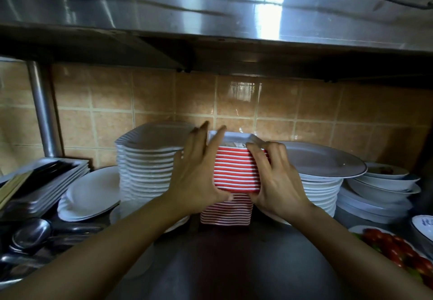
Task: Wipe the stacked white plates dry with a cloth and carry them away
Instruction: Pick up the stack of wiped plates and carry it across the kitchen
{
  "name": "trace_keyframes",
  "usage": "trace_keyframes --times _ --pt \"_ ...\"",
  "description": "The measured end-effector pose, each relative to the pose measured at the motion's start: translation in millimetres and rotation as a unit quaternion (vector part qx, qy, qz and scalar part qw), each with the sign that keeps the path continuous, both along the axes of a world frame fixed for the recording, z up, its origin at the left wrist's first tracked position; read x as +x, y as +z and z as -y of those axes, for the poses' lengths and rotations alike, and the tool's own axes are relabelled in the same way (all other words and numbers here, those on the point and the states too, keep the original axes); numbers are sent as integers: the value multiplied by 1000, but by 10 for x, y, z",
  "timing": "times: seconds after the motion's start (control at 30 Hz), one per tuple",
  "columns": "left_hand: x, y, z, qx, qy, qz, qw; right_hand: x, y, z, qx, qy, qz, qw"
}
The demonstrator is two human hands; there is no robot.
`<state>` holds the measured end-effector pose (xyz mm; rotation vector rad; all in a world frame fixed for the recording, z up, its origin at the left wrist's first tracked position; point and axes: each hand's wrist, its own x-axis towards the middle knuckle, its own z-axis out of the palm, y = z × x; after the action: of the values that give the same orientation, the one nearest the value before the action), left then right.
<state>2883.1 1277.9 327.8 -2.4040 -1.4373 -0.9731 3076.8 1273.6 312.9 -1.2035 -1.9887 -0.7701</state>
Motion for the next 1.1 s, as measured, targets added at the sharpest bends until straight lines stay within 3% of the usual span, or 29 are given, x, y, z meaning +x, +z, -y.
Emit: trace_keyframes --times 0.07,0.17,0.47,0.77,1.1 --pt "7 -58 -40 101 38 -110 988 2 13 -3 -6 -7 2 1000" --pt "8 -55 -117 146 27 -111 983 4 45 -28 -12 -13 11 1000" --pt "-7 21 -456 99 43 -102 989 -38 126 -320 -28 -9 11 1000" --pt "41 -86 -600 146 3 -58 988 13 16 -506 -31 -2 -7 999" --pt "-6 -147 -740 94 -16 -73 993 78 -53 -574 -100 -1 0 995"
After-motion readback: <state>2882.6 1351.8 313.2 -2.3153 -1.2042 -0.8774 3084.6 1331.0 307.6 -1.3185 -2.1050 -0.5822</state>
